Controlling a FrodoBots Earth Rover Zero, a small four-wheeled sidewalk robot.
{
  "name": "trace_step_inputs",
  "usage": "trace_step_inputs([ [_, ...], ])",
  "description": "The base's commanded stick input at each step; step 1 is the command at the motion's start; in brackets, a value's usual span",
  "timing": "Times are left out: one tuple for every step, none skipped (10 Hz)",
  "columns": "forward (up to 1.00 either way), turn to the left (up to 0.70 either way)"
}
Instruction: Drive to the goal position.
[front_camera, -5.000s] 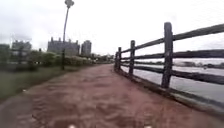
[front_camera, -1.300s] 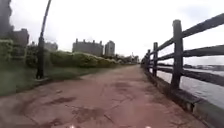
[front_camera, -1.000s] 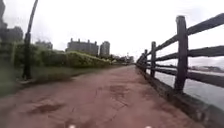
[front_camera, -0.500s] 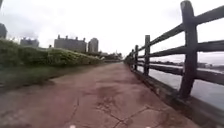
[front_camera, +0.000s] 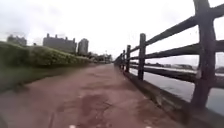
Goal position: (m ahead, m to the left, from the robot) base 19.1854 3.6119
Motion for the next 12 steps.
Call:
trace_step_inputs([
  [1.0,0.12],
  [1.0,0.12],
  [1.0,0.12],
  [1.0,0.12],
  [1.0,0.12],
  [1.0,0.12],
  [1.0,0.12],
  [1.0,0.12],
  [1.0,0.12],
  [1.0,0.12],
  [1.0,0.12],
  [1.0,0.12],
])
